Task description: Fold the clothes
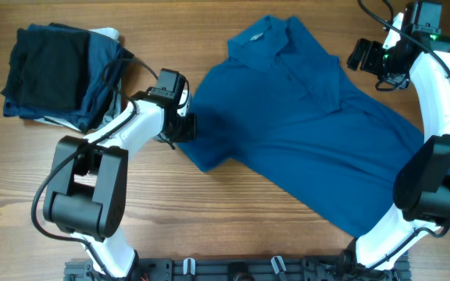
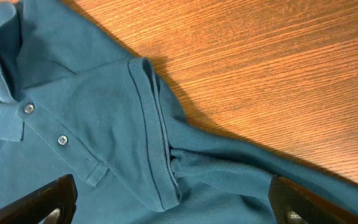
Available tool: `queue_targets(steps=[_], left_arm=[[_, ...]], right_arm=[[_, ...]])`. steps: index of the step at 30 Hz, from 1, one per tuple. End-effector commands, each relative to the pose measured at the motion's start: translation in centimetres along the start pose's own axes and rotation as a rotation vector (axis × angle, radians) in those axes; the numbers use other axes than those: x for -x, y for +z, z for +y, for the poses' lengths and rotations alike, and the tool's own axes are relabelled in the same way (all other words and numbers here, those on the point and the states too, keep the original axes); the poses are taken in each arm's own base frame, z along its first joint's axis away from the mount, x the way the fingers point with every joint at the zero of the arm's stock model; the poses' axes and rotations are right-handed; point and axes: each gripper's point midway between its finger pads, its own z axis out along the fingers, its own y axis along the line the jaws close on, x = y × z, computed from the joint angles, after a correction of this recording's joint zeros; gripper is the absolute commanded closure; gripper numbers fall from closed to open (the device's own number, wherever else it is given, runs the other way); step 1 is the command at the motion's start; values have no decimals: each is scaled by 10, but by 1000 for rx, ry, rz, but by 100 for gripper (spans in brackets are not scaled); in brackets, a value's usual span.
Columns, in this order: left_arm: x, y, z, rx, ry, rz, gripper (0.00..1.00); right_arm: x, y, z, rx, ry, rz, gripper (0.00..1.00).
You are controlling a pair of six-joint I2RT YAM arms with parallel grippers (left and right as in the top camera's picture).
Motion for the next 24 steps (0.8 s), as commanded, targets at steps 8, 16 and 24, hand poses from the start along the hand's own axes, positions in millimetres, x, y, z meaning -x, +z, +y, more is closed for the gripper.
queue_targets(steps=[8,16,24], left_arm=[[-65,-2,51,288,-154,235,96],[9,-103,9,210,-91,-114,81],[94,-134,-74,-49,188,-454,96]], right_arm=[[4,-6,3,8,-4,-19,0],[4,-6,3,8,-3,-19,0],[4,-6,3,8,-3,-19,0]])
